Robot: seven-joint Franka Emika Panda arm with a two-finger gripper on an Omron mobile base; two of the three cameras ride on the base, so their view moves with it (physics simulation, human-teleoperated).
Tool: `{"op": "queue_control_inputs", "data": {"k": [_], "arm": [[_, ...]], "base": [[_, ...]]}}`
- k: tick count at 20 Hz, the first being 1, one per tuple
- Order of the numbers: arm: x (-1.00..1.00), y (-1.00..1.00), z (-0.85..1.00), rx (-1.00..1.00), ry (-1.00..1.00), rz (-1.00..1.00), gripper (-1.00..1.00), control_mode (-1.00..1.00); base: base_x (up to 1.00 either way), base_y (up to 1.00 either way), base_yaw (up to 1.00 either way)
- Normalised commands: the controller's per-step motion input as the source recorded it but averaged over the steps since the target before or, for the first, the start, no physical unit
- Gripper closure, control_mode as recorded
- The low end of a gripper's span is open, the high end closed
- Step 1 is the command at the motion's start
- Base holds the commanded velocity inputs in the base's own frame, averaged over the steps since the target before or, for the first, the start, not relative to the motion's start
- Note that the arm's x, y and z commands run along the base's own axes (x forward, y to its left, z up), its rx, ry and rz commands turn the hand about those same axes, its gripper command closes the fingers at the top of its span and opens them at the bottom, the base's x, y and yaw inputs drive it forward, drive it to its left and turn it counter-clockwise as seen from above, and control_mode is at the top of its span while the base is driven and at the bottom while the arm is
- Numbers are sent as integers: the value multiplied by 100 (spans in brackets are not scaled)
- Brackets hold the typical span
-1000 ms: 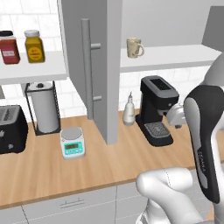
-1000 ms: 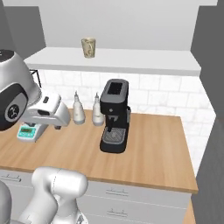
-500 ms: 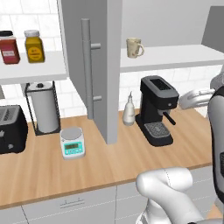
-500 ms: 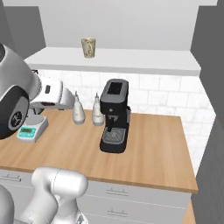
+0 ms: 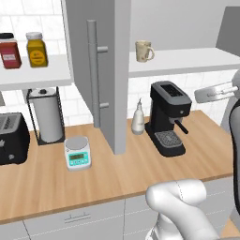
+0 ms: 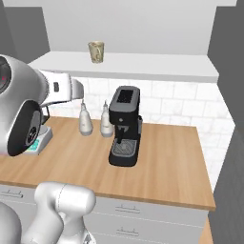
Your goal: Gather all objects into one cabinet and sort the glasses and bowls to opposite sides.
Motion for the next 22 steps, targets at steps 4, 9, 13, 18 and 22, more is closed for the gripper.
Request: {"op": "queue_control_inputs", "data": {"k": [4, 9, 13, 18, 22], "arm": [[31, 7, 35, 0, -19, 7, -100, -100], [30, 7, 16, 0, -16, 4, -100, -100], [38, 9, 1, 0, -8, 3, -100, -100], [45, 1, 3, 0, -5, 3, -100, -100], [48, 6, 12, 0, 0, 4, -100, -100]], "base": [[0, 0, 0], [0, 0, 0], [0, 0, 0], [0, 0, 0], [0, 0, 0]]}}
